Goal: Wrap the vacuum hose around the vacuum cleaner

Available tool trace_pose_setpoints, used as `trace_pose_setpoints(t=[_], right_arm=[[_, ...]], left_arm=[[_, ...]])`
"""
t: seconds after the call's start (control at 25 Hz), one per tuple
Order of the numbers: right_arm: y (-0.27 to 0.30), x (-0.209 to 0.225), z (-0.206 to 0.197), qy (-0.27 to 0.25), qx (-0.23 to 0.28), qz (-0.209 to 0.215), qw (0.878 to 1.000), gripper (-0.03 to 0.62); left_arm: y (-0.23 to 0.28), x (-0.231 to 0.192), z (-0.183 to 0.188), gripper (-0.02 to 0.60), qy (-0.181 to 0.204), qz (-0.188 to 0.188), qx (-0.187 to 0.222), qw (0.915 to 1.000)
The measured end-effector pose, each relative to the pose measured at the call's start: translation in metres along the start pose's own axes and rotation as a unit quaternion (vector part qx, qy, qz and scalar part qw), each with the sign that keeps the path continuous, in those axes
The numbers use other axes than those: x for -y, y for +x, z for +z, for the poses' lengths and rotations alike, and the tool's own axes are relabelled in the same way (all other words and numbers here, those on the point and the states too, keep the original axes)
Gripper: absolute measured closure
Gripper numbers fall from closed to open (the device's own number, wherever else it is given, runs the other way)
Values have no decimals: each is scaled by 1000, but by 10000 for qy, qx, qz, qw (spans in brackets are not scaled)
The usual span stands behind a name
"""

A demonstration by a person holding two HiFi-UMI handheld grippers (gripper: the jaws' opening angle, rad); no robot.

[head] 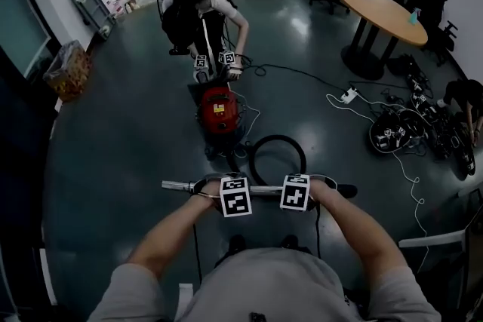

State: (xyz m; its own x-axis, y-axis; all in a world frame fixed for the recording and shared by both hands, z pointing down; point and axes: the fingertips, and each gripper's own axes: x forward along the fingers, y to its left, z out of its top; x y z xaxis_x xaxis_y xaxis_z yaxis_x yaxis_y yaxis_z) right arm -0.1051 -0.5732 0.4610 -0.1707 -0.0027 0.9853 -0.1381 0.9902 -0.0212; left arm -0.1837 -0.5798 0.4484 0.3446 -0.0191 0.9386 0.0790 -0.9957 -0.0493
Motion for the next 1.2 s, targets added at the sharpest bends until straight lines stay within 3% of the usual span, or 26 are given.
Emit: trace_pose_setpoints(t=[0.2, 0.32, 0.52, 0.72, 0.88, 1.2], right_arm=[[-26, 29, -36, -184, 278, -527, 9981, 414], [-43, 38, -55, -221, 524, -871, 9946, 401], [-52, 51, -88, -133, 739, -1357, 9879, 379], [-70, 68, -116, 299, 1128, -1775, 9772, 376], [-93, 91, -131, 1222, 1736, -2275, 9504, 376], [-76, 108, -107, 3419, 2818, -1533, 8833, 376]], left_arm=[[9, -6, 30, 428, -639, 214, -125, 9976], [14, -6, 44, 428, -1069, 368, -154, 9935], [32, -8, 71, 428, -1263, 447, -180, 9908], [45, -11, 85, 428, -1724, 419, -109, 9841], [60, -19, 80, 428, -2005, 340, -22, 9791], [89, -53, 40, 428, -2733, -6, 320, 9614]])
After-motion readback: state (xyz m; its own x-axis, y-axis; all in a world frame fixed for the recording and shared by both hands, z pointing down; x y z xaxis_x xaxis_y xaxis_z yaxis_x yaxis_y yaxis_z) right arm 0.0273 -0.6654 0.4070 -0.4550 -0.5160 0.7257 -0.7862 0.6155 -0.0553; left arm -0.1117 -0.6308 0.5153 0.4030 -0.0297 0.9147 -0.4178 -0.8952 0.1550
